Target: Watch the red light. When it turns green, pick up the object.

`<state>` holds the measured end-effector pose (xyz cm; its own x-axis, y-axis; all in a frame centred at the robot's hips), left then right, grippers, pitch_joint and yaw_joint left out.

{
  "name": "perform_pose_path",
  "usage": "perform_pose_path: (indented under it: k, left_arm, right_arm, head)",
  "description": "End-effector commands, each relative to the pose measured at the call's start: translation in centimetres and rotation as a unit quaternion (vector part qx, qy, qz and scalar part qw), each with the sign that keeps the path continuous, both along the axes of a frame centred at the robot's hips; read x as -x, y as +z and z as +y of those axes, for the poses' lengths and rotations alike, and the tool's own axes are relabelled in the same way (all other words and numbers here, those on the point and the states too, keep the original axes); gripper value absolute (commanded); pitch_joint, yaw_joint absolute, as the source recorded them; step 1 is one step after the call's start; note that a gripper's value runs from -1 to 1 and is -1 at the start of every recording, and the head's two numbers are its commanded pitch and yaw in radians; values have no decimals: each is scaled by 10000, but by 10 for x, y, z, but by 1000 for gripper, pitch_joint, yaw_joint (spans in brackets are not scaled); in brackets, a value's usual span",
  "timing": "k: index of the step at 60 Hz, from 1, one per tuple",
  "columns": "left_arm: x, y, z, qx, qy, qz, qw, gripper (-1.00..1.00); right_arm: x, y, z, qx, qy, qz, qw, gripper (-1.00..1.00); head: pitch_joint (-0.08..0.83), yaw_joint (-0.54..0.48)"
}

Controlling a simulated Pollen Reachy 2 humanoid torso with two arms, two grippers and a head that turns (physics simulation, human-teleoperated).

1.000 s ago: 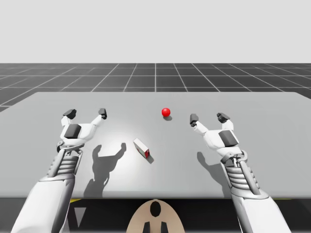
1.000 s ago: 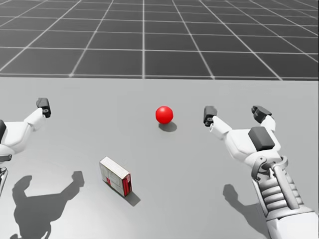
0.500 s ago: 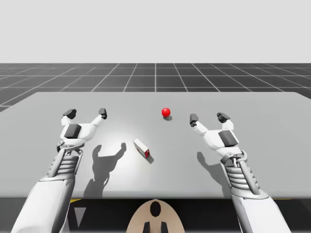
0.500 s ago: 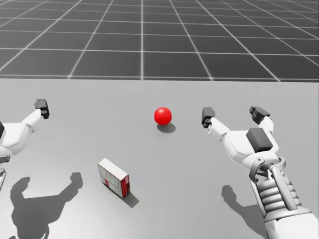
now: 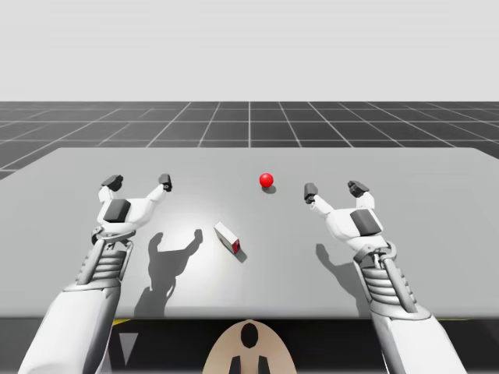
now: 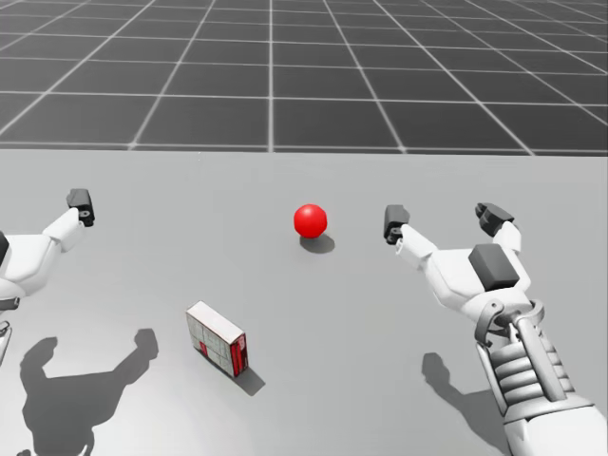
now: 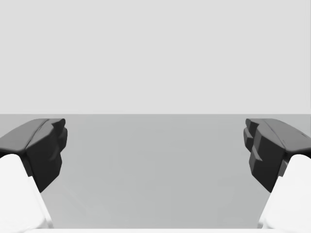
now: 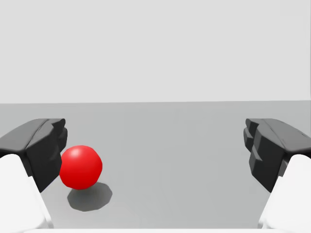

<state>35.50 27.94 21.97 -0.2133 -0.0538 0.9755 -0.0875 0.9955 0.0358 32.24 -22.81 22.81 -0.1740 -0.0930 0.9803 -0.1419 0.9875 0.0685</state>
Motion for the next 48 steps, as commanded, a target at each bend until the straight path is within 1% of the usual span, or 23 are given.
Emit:
perform_pose_path:
  k: [1, 48]
  left_arm:
    - [0, 0, 0, -2, 0, 3, 10000, -1000]
    - [0, -1, -1, -39, -5, -10, 10000, -1000]
  right_arm:
    - [0, -1, 3, -38, 9, 9, 10000, -1000]
    - [0, -2, 3, 67, -24, -24, 10000, -1000]
  head:
    - [470, -76]
    - [469, -74]
